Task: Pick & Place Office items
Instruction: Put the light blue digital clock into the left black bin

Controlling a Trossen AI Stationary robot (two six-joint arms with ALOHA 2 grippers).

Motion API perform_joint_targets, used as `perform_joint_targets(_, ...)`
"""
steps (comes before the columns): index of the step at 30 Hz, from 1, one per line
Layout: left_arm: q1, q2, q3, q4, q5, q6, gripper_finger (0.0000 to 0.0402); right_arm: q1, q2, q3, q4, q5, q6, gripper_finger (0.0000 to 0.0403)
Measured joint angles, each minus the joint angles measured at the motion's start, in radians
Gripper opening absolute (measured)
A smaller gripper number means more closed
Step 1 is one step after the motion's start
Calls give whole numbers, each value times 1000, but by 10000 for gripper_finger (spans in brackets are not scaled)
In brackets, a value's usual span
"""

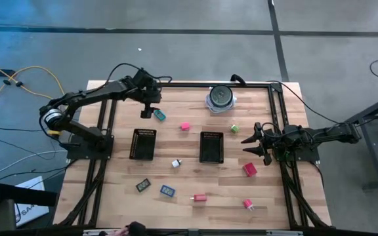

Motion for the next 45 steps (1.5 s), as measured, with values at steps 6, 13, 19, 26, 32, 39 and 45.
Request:
perform_joint_targets(6, -12, 7, 0, -1, -76, 111, 275, 0, 0, 0, 0, 0, 0, 140)
perform_joint_targets(13, -28, 68, 0, -59, -109, 135, 275, 0, 0, 0, 0, 0, 0, 140)
perform_joint_targets(19, -33, 120, 67, -175, -113, 132, 275, 0, 0, 0, 0, 0, 0, 140)
perform_joint_targets(26, -56, 198, 169, -299, -145, 213, 275, 0, 0, 0, 0, 0, 0, 140)
perform_joint_targets(32, -72, 259, 177, -305, -175, 255, 275, 0, 0, 0, 0, 0, 0, 140)
perform_joint_targets(39, -76, 318, 177, -295, -176, 262, 275, 0, 0, 0, 0, 0, 0, 140)
perform_joint_targets(45, -76, 333, 177, -247, -175, 309, 275, 0, 0, 0, 0, 0, 0, 140)
